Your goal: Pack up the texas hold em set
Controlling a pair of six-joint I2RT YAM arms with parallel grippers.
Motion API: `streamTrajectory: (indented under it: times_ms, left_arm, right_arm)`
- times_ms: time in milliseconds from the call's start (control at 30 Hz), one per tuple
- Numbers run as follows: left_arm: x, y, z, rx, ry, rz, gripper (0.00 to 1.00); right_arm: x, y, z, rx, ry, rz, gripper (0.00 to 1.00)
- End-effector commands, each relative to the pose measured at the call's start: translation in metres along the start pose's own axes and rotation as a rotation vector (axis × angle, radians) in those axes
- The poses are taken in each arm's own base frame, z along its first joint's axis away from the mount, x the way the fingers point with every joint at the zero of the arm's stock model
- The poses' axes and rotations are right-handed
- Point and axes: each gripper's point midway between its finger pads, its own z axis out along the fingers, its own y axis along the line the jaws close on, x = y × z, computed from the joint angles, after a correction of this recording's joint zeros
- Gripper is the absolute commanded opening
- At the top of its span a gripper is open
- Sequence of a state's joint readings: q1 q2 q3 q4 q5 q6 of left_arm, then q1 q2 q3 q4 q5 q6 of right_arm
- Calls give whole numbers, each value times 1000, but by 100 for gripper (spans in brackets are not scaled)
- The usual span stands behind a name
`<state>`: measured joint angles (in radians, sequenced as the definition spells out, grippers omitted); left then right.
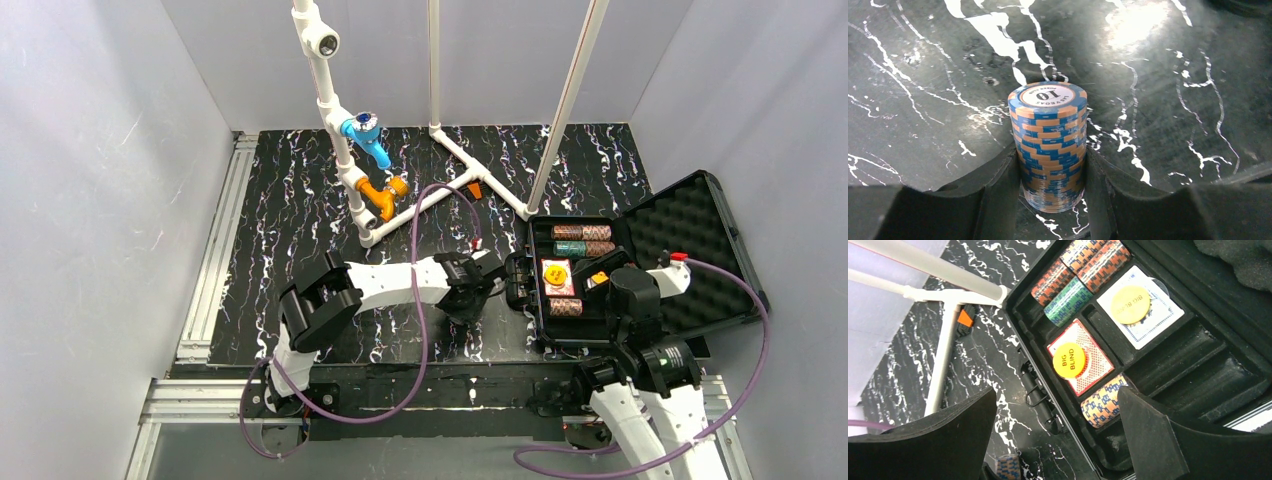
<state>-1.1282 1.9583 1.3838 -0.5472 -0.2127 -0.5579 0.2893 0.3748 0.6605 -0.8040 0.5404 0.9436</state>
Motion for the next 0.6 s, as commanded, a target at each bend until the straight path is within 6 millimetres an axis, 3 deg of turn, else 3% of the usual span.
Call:
streamTrajectory:
  times_ms: [0,200,567]
  left_arm:
    - [-35,-25,-42,110,-123,64,0]
    - [-42,-40,-67,195,-183,137,0]
    - [-46,-57,-92,285,-265,189,0]
  right_arm:
    - [-17,19,-12,-110,-54,-3,98]
    - [-20,27,-22,-197,-75,11,98]
    - [-10,38,-27,-273,-22,102,98]
